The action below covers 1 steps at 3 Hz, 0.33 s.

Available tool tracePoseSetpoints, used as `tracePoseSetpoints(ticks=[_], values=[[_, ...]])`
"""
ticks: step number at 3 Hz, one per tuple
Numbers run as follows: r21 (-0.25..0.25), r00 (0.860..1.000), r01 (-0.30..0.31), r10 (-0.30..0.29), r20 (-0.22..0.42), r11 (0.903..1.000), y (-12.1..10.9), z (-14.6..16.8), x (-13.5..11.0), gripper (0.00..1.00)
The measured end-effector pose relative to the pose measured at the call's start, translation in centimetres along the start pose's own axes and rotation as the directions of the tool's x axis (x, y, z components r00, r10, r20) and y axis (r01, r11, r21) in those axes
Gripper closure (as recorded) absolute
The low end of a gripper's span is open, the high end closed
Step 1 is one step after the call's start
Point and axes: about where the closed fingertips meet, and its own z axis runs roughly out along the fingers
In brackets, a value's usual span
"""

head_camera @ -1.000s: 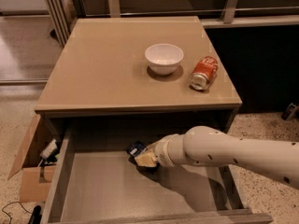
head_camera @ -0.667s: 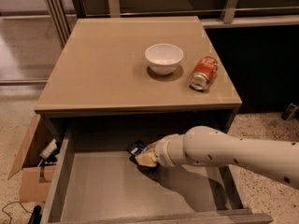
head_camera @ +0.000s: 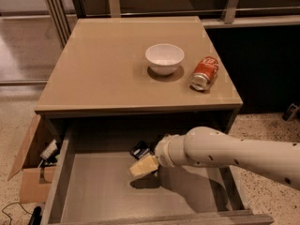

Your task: Place rxbar blueberry into top drawer

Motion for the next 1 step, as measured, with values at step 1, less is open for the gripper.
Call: tracePoseSetpoints(ticks=[1], values=[[0.0,1.0,0.0,0.0,0.0,1.0,0.0,0.0,0.0,0.0]])
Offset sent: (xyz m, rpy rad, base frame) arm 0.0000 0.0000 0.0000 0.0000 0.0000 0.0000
